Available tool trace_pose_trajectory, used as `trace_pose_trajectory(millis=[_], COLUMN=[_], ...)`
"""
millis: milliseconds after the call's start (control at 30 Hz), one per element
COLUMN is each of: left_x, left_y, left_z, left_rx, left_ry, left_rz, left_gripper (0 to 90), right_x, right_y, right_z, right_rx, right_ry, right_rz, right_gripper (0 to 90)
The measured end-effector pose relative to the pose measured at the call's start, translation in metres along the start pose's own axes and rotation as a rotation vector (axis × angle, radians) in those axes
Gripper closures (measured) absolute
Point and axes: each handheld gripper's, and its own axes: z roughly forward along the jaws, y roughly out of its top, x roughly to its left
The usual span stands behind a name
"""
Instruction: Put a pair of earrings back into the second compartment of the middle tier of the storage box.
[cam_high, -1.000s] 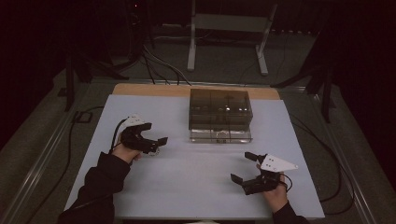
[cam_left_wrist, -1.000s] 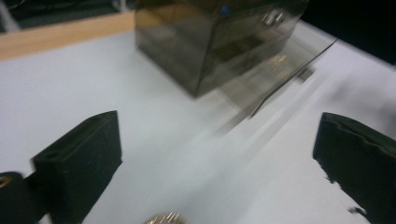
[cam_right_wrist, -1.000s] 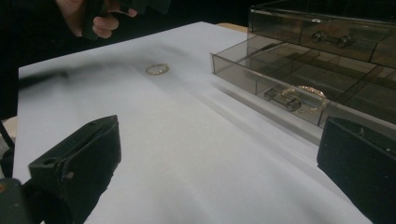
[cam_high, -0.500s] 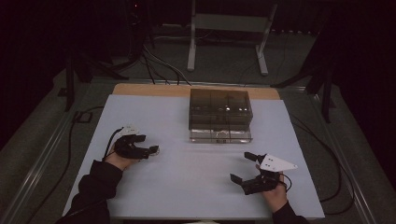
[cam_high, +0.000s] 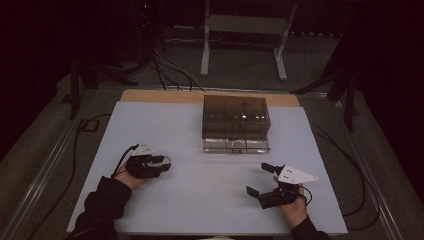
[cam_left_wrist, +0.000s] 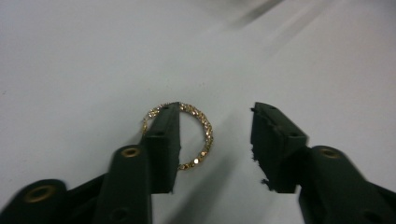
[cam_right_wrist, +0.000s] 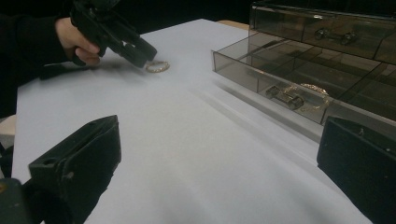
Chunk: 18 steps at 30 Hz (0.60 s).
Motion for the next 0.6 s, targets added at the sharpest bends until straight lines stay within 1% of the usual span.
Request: trace_pose_trajectory(millis=[33, 67, 100, 133, 200, 267, 300, 333, 367, 400, 467, 533, 600], left_x=[-0.001, -0.002, -0.003, -0.003, -0.002, 0.000, 0.001, 0.002, 0.001, 0.001, 0.002, 0.003, 0.004], left_y=[0.000, 0.000, 0.001, 0.001, 0.002, 0.004, 0.004, 0.005, 0.005, 0.005, 0.006, 0.007, 0.007], left_z=[0.002, 0.004, 0.005, 0.006, 0.009, 0.011, 0.012, 0.012, 0.013, 0.013, 0.013, 0.013, 0.013], left_rx=[0.004, 0.008, 0.018, 0.027, 0.032, 0.044, 0.047, 0.047, 0.049, 0.051, 0.055, 0.064, 0.068], left_ry=[0.001, 0.008, 0.020, 0.030, 0.044, 0.059, 0.060, 0.058, 0.063, 0.068, 0.067, 0.053, 0.048], left_rz=[0.006, 0.022, 0.041, 0.048, 0.039, 0.041, 0.039, 0.033, 0.032, 0.033, 0.021, 0.002, -0.011], left_gripper=[59.1, 60.1, 62.2, 64.6, 68.1, 70.9, 73.5, 74.3, 74.7, 77.3, 79.7, 82.1, 84.8], right_x=[0.000, 0.000, 0.000, 0.000, 0.000, 0.000, 0.000, 0.000, 0.000, 0.000, -0.001, 0.000, 0.000], right_y=[0.000, 0.000, 0.000, 0.000, 0.000, 0.000, 0.000, 0.000, 0.000, 0.000, 0.000, 0.000, 0.000], right_z=[0.000, 0.000, 0.000, 0.000, 0.000, 0.000, 0.000, 0.000, 0.000, 0.000, 0.000, 0.000, 0.000], right_rx=[-0.001, -0.001, 0.000, 0.000, 0.000, -0.001, -0.001, -0.001, -0.001, -0.003, -0.003, -0.001, 0.000], right_ry=[0.001, 0.002, 0.001, 0.002, 0.002, 0.003, 0.001, 0.001, 0.000, 0.001, 0.002, 0.002, 0.002], right_rz=[0.002, 0.004, 0.001, 0.000, 0.000, 0.001, -0.002, -0.004, -0.005, -0.002, 0.002, -0.002, -0.001], right_gripper=[0.0, 0.0, 0.0, 0.0, 0.0, 0.0, 0.0, 0.0, 0.0, 0.0, 0.0, 0.0, 0.0])
